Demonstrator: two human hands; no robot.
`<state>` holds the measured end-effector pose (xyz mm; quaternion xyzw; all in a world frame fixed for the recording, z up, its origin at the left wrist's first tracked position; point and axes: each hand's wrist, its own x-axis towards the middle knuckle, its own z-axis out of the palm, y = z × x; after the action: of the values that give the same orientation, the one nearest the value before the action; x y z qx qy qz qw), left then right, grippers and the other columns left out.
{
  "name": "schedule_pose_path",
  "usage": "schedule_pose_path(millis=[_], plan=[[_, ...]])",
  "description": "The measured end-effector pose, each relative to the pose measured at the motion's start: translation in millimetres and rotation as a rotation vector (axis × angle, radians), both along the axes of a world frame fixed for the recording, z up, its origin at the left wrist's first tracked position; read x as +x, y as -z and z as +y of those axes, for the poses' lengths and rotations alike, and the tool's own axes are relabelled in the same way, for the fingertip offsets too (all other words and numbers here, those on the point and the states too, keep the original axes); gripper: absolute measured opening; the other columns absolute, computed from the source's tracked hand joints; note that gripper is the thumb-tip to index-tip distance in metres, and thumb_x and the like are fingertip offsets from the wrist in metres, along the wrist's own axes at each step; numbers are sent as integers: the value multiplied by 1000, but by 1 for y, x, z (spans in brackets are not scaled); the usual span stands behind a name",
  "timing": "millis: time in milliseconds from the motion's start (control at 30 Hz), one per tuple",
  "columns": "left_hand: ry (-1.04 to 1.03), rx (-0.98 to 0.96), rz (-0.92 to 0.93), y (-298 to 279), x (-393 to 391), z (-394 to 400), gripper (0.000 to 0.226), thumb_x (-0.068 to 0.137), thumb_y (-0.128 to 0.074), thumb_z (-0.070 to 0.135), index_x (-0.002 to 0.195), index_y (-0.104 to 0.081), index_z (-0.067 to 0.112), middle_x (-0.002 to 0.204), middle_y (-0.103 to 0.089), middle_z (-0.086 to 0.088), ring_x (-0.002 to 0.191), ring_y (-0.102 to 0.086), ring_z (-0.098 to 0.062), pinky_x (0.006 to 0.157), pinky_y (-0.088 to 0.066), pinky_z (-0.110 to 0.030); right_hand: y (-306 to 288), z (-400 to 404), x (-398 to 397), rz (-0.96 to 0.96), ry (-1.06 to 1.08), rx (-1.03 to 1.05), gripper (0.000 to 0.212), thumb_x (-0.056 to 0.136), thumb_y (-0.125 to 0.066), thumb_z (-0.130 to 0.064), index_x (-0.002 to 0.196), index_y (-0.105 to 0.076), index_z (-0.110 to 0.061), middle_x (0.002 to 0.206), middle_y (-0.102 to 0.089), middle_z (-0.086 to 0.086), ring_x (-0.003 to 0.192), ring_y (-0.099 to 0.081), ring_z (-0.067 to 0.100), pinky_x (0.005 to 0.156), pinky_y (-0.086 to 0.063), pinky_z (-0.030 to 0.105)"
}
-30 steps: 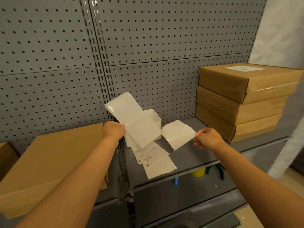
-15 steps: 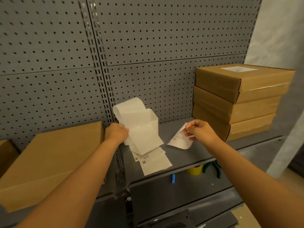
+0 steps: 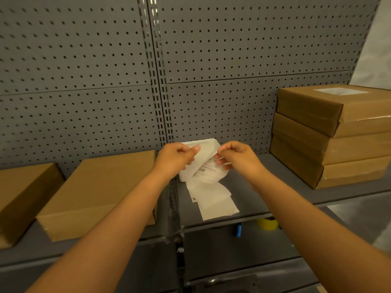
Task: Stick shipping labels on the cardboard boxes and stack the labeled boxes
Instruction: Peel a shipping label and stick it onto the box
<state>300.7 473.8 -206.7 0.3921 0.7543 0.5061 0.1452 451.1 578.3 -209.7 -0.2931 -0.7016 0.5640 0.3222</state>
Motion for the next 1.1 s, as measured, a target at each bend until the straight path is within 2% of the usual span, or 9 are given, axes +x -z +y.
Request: schedule_pose_path(millis=[200, 333, 500, 567, 667, 767, 833, 967, 1100], plan=[[94, 27, 144, 2, 3, -24, 27, 66, -85, 31, 81, -71, 14, 78, -70, -1, 69, -62, -9, 69, -55, -22, 1, -14, -21, 12, -44, -11, 10, 93, -53, -10, 85, -59, -12, 92, -70, 12, 75, -64, 18, 71, -52, 30], [23, -1, 323, 5, -3, -34, 9, 76, -78, 14, 79, -69, 16, 74, -67, 3, 65, -60, -7, 70, -57, -28, 3, -25, -37, 8, -79, -24, 11, 92, -53, -10, 83, -58, -13, 86, -69, 8, 71, -63, 16, 70, -52, 29], [-52, 23, 362, 3, -18, -49, 6, 82, -71, 14, 79, -69, 18, 74, -66, 5, 66, -58, -4, 60, -49, -13, 3, -37, -48, 5, -139, -14, 12, 94, -57, -19, 96, -62, -8, 98, -71, 10, 82, -65, 19, 74, -53, 32], [-72, 35, 343, 2, -27, -55, 10, 83, -71, 14, 76, -66, 20, 74, -66, 4, 63, -55, -2, 56, -45, -7, 4, -41, -52, -29, -162, 42, 24, 92, -61, -27, 101, -63, -5, 104, -70, 13, 89, -65, 22, 78, -54, 34], [-97, 51, 306, 0, -42, -66, 19, 84, -69, 12, 71, -63, 24, 73, -65, 3, 61, -53, -1, 54, -44, -6, 6, -50, -64, -25, -152, 82, 27, 87, -66, -32, 97, -64, -8, 101, -68, 11, 94, -65, 24, 76, -54, 34], [-145, 49, 230, -4, -61, -79, 18, 85, -69, 16, 71, -63, 25, 78, -67, 2, 70, -60, -8, 67, -52, -20, 9, -58, -79, -22, -87, 102, 29, 82, -71, -35, 93, -65, -9, 91, -64, 4, 90, -62, 19, 72, -52, 30], [-137, 74, 97, -10, -73, -90, 13, 86, -69, 17, 74, -65, 23, 82, -69, 2, 79, -65, -12, 73, -54, -25, 12, -62, -90, -56, -7, 121, 32, 79, -74, -36, 90, -63, -8, 87, -62, 4, 88, -61, 20, 75, -52, 33], [-65, 125, -113, -20, -91, -114, 3, 89, -65, 11, 88, -67, 9, 86, -70, 1, 80, -65, -10, 65, -54, -14, 15, -74, -112, -90, 42, 56, 26, 82, -72, -33, 85, -54, -14, 86, -64, 2, 82, -62, 20, 74, -53, 35], [-61, 122, -169, -19, -113, -135, 7, 90, -64, 11, 94, -67, 8, 91, -71, 0, 85, -66, -11, 71, -54, -18, 13, -88, -131, -67, 17, 59, 16, 87, -67, -25, 82, -57, -14, 91, -70, 7, 76, -63, 19, 66, -52, 27]])
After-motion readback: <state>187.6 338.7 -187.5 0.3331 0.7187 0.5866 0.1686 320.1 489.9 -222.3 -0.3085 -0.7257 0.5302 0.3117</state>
